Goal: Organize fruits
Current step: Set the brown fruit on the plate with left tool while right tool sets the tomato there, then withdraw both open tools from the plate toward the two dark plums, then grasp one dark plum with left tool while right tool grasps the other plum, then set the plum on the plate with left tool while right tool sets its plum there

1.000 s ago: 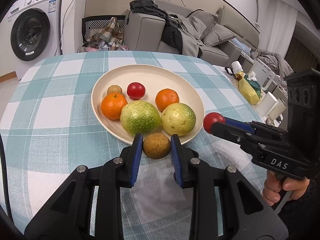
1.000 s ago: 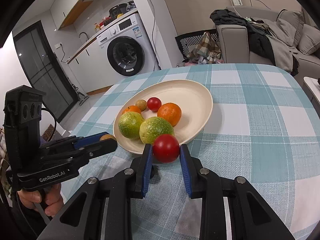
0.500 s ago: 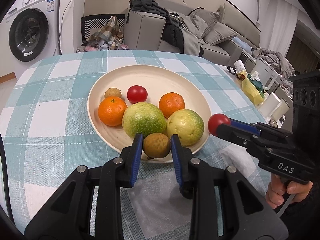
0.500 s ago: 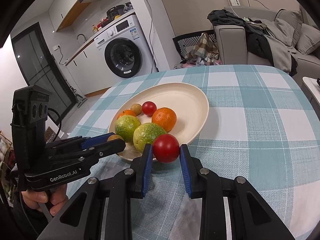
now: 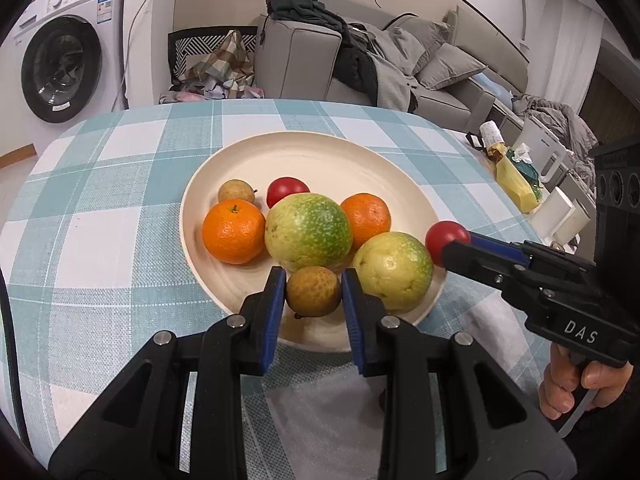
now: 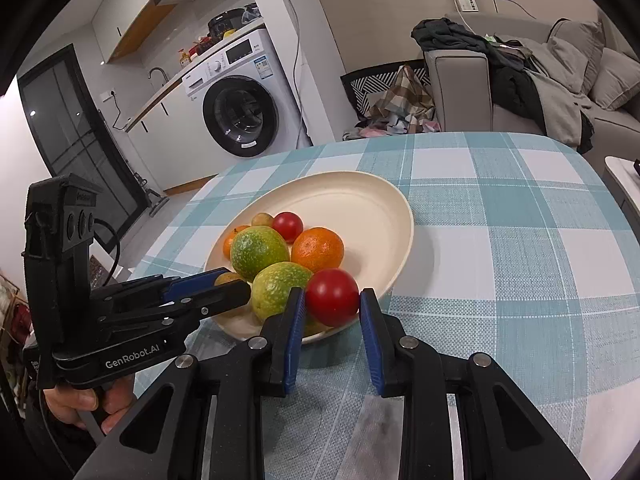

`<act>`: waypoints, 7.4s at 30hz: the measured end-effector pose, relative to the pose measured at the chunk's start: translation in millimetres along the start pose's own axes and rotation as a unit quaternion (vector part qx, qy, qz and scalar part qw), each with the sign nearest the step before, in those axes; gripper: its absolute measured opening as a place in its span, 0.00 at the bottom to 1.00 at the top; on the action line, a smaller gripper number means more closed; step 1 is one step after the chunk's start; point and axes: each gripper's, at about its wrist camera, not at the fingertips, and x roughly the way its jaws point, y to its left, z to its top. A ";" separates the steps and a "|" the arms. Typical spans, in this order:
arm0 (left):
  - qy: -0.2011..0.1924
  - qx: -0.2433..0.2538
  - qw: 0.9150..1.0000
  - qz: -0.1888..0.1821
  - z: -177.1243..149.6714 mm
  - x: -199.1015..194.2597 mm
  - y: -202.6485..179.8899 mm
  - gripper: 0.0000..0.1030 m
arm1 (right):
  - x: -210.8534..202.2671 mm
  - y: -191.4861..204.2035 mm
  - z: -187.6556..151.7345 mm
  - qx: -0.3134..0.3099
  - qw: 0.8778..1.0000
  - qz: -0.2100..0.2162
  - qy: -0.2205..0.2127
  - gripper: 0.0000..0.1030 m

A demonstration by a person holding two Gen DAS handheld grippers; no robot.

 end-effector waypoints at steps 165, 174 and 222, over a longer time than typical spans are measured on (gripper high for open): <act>-0.002 -0.013 1.000 -0.005 -55.3 -59.9 -0.3 0.21 | 4.4 56.5 -41.6 -0.110 0.990 -0.025 0.082 0.25; -0.012 -0.008 1.000 -0.004 -43.8 -61.5 -6.2 0.21 | -21.2 39.0 -27.1 -0.077 0.996 -0.029 0.034 0.25; -0.004 0.027 1.000 0.009 -5.2 -7.2 -22.0 0.21 | 6.6 5.8 6.2 -0.032 0.999 -0.027 0.017 0.25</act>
